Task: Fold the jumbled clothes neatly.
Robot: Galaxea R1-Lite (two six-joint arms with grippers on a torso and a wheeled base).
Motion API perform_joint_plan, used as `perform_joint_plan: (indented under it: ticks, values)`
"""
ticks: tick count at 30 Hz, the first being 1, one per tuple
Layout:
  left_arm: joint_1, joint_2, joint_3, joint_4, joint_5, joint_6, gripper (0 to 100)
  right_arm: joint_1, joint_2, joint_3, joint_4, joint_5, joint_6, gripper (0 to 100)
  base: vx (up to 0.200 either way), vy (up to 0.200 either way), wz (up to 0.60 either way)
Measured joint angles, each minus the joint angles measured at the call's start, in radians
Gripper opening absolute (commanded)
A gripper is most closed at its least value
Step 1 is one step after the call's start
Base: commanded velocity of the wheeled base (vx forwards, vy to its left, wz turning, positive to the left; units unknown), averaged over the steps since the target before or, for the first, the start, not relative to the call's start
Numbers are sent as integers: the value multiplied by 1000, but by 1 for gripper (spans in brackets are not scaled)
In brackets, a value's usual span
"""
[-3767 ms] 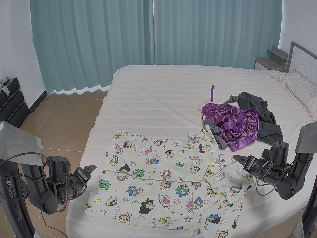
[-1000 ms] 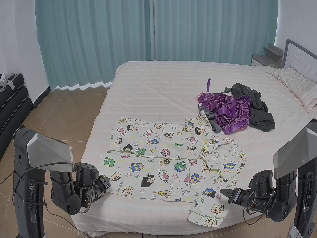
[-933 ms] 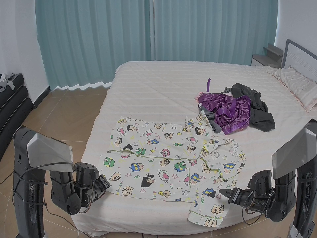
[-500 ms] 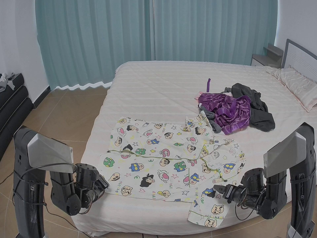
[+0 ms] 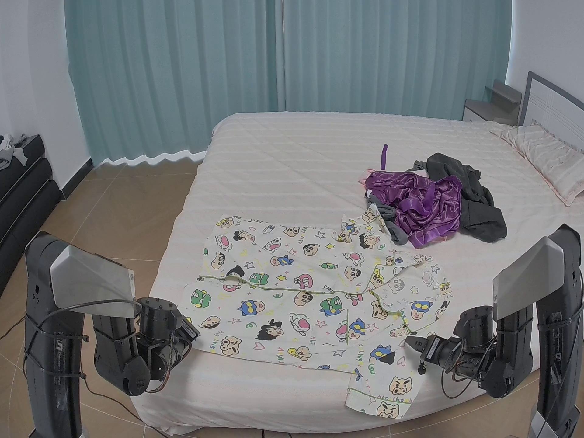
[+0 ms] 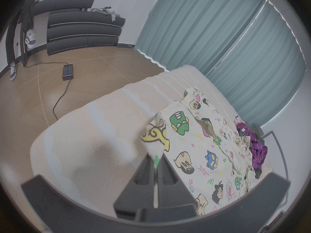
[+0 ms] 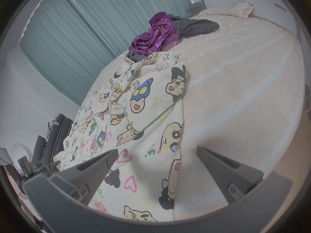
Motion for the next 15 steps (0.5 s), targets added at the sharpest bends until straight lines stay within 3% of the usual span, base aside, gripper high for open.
perform_joint_plan:
  ticks: [8,15]
  values:
    - [0,4,5,-11,-1,0,0,0,-2,-70,101,56,-50,0,0,0,0]
    - [0,5,7,-10,0,2,0,-21,-18,-198,186,38,-89,0,0,0,0]
